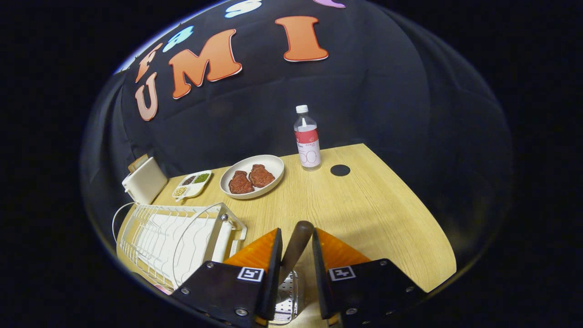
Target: Take the plate from the dish rack, then take the spoon from the basket and place it into the plate.
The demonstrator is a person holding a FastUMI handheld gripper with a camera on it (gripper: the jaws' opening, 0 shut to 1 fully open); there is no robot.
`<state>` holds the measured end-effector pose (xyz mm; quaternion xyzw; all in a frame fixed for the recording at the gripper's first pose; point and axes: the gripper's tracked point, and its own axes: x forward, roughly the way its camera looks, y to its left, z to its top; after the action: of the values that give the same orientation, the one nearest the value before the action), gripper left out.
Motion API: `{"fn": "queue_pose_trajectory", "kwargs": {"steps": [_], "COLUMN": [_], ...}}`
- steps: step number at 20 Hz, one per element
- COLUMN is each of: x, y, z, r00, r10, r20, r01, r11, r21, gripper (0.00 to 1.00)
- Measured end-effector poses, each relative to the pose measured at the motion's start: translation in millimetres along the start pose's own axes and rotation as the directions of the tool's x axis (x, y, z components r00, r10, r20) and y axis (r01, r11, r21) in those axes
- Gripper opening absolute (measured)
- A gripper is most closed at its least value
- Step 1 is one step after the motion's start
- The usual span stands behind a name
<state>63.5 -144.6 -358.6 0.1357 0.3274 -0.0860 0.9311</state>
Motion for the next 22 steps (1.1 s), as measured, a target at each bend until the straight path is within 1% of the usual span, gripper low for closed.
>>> {"fn": "queue_pose_trajectory", "kwargs": {"steps": [1,2,3,5,9,15,19,22], "x": [-3,-5,-10,-16,-37,-82,-120,-146], "y": [3,11,15,12,21,35,59,84], "z": [1,3,6,15,26,60,79,79], "r00": [1.000,0.998,0.997,0.997,0.993,0.981,0.965,0.956], "r10": [0.021,0.059,0.071,0.061,0.086,0.086,0.116,0.158], "r20": [-0.006,0.003,0.013,0.051,0.083,0.174,0.235,0.247], "r01": [-0.021,-0.060,-0.072,-0.063,-0.090,-0.088,-0.108,-0.144], "r11": [1.000,0.997,0.996,0.997,0.995,0.996,0.993,0.987], "r21": [0.017,0.041,0.055,0.041,0.038,0.003,-0.049,-0.074], "gripper": [0.28,0.24,0.19,0.13,0.10,0.10,0.10,0.10]}}
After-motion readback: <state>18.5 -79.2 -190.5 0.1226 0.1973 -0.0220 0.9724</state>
